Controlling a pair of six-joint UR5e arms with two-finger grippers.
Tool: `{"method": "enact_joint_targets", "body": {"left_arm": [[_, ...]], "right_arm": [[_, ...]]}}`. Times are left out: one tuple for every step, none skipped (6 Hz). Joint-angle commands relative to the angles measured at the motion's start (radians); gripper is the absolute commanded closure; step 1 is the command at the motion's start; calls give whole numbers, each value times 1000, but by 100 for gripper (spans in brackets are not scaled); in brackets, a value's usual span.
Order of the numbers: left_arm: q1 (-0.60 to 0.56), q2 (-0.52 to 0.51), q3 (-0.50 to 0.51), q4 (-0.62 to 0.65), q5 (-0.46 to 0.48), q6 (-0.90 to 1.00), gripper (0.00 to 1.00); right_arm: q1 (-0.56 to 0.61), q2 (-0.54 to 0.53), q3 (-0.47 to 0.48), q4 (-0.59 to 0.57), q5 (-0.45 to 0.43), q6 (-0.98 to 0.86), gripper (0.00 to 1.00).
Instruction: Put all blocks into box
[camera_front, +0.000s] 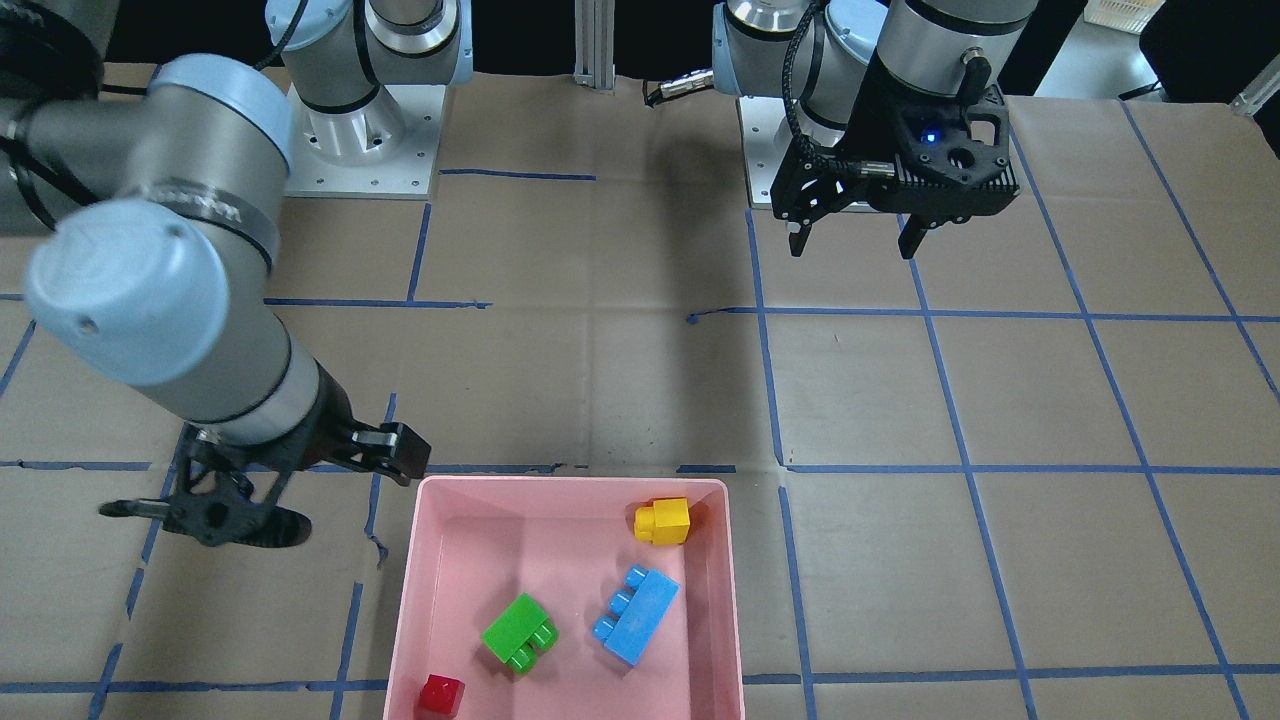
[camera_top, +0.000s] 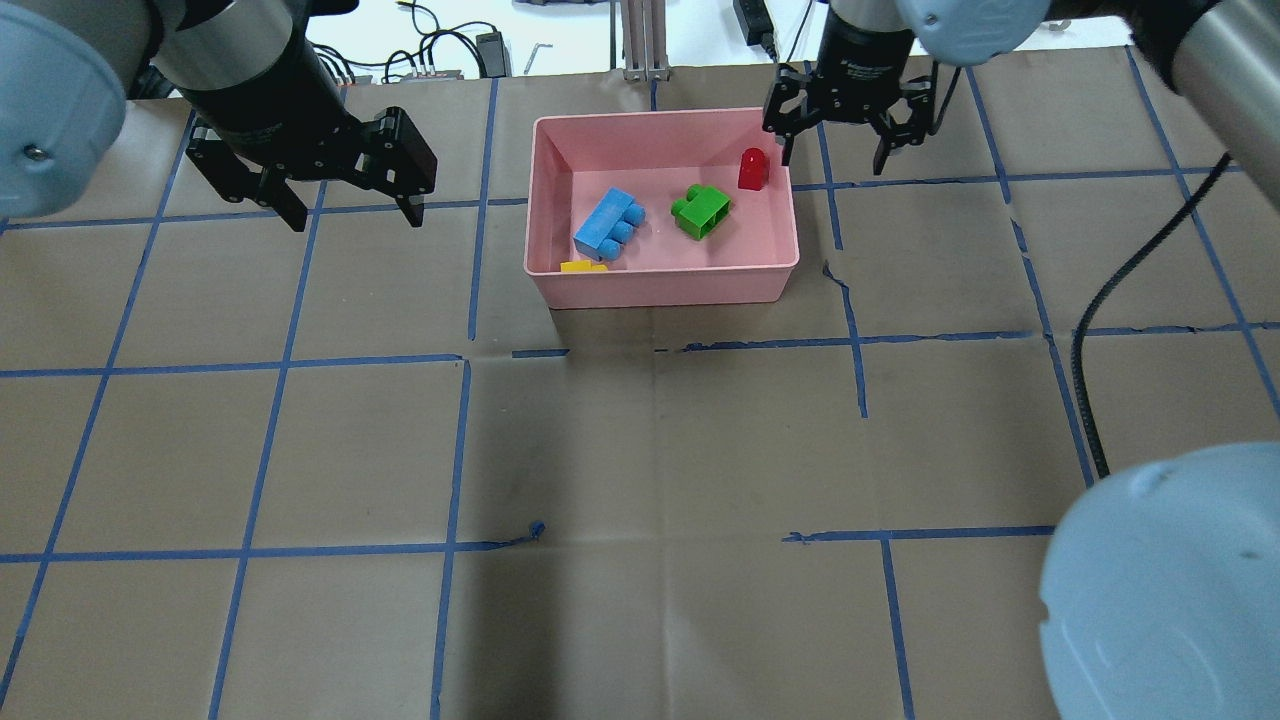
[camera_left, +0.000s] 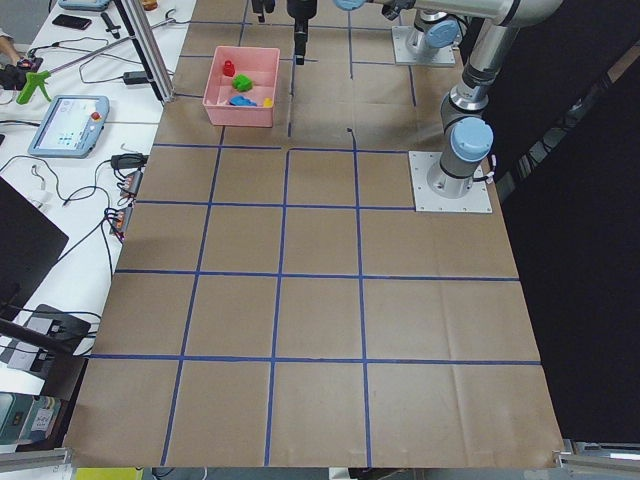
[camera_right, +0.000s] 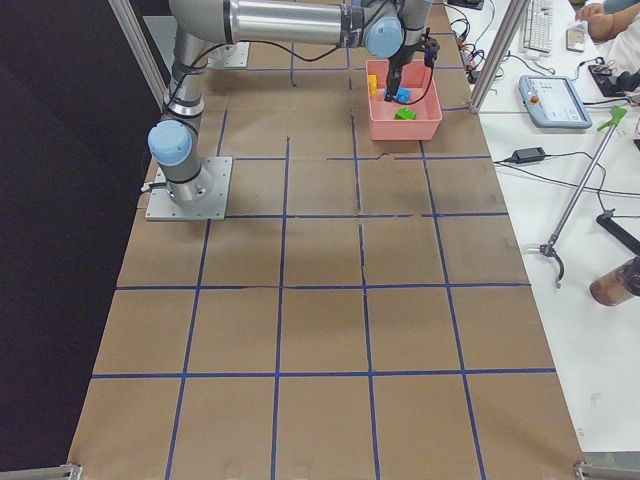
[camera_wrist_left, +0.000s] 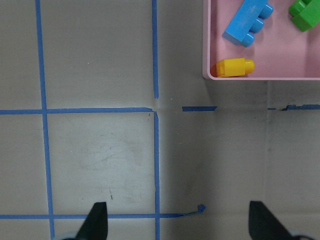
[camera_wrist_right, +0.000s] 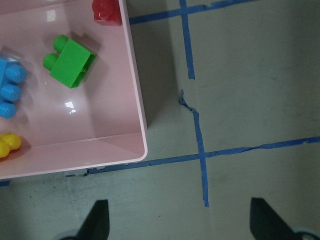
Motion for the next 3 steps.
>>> {"method": "enact_joint_targets", "body": {"left_arm": [[-1, 0, 0, 0, 0, 0, 1], [-1, -3, 0, 0, 0, 0, 1], [-1, -8, 0, 3, 0, 0, 1]], "right_arm": [[-36, -171, 89, 70, -1, -64, 0], [-30, -277, 194, 69, -3, -57, 0], [-29, -318, 250, 53, -56, -55, 0]]}}
